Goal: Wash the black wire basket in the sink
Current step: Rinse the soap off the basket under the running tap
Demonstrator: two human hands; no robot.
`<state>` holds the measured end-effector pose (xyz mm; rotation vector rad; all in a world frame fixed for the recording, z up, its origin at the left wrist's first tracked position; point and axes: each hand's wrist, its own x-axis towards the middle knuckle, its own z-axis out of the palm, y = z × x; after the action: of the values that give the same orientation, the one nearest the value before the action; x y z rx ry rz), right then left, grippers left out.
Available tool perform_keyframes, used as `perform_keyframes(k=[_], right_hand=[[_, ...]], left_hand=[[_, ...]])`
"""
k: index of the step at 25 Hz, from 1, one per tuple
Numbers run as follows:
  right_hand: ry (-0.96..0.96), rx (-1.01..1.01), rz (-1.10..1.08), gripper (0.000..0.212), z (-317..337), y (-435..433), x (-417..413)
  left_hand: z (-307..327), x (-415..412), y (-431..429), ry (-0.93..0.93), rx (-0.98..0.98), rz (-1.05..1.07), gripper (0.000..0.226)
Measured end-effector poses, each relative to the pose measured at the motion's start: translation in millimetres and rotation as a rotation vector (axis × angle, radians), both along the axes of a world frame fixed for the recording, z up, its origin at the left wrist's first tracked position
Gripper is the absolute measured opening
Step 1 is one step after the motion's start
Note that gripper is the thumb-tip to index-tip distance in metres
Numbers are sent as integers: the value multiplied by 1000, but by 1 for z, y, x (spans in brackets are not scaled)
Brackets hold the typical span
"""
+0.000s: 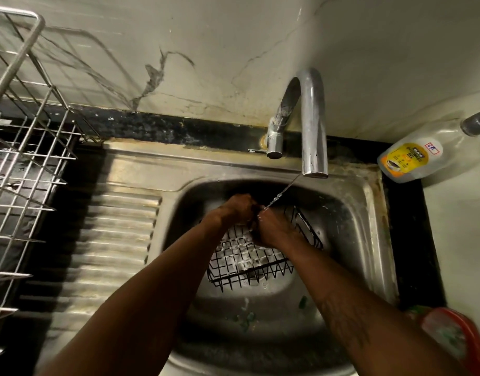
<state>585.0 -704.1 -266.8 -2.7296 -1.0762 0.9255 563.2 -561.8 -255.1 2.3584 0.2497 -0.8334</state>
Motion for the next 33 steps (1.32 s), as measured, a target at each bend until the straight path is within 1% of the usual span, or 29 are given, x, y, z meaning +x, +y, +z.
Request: perform_keyframes(k=[2, 3, 4, 5, 7, 8, 9, 10, 12, 13, 14, 15, 16, 18, 19, 20, 21, 22, 23, 24, 25, 26, 27, 29, 30, 32, 33], right_hand=[[112, 10, 124, 23, -1, 9, -7], [172, 17, 140, 19, 0, 10, -7], [226, 29, 90, 17, -1, 7, -4], [269, 65, -10, 16, -5, 1, 1], [281, 80, -286, 10, -11, -16, 15], [224, 76, -366, 13, -15, -23, 22], [212, 89, -460, 20, -17, -28, 26], [205, 108, -508, 28, -16, -27, 28], [217, 187, -594, 53, -13, -20, 29], [227, 203, -626, 62, -9, -14, 30], [215, 172, -625, 64, -7, -11, 29], [198, 137, -601, 57, -3, -7, 28], [168, 92, -553, 45, 3, -2, 24], [107, 28, -364, 23, 11, 13, 12], [112, 32, -267, 20, 12, 23, 4], [165, 60, -206, 29, 14, 34, -5], [249, 97, -170, 38, 12, 40, -10], [333, 109, -175, 40, 10, 44, -10], [395, 127, -200, 38, 8, 40, -5], [447, 137, -227, 32, 8, 29, 4], [468, 146, -252, 27, 8, 12, 16], [462, 137, -309, 24, 9, -9, 27], [457, 140, -371, 23, 11, -27, 36], [407, 93, -421, 21, 10, -45, 46], [348, 49, -413, 18, 7, -41, 46], [166, -69, -391, 10, -1, -19, 35], [87, -101, -383, 19, -3, -8, 31]], left_hand=[[1, 2, 4, 36, -46, -8, 28], [2, 3, 4, 40, -65, -1, 28], [1, 2, 5, 26, -75, 18, 29], [2, 1, 6, -4, -88, 42, 28], [5, -5, 6, -82, -117, 76, 22], [5, -10, 8, -114, -132, 69, 20], [7, -18, 12, -133, -130, 39, 21], [7, -26, 19, -149, -119, 17, 23], [-1, -43, 35, -188, -56, 14, 29], [-9, -50, 44, -217, -33, 80, 33], [-17, -57, 51, -260, -25, 167, 36], [-20, -60, 54, -270, -15, 243, 35], [-20, -61, 53, -252, -44, 310, 34], [-13, -58, 43, -210, -85, 394, 28], [-8, -55, 37, -193, -90, 391, 22], [-8, -52, 32, -179, -98, 373, 11], [-7, -50, 28, -165, -90, 331, 14], [-6, -47, 26, -146, -78, 292, 22], [-12, -44, 27, -109, -115, 317, 20], [-16, -43, 28, -82, -198, 373, 16], [-19, -43, 31, -49, -267, 434, 16], [-25, -42, 33, -46, -280, 481, 20], [-26, -42, 34, -56, -257, 485, 23], [-27, -42, 33, -58, -234, 456, 25], [-26, -40, 32, -49, -236, 451, 26], [-19, -39, 33, -54, -214, 419, 23], [-18, -39, 36, -56, -200, 415, 20]])
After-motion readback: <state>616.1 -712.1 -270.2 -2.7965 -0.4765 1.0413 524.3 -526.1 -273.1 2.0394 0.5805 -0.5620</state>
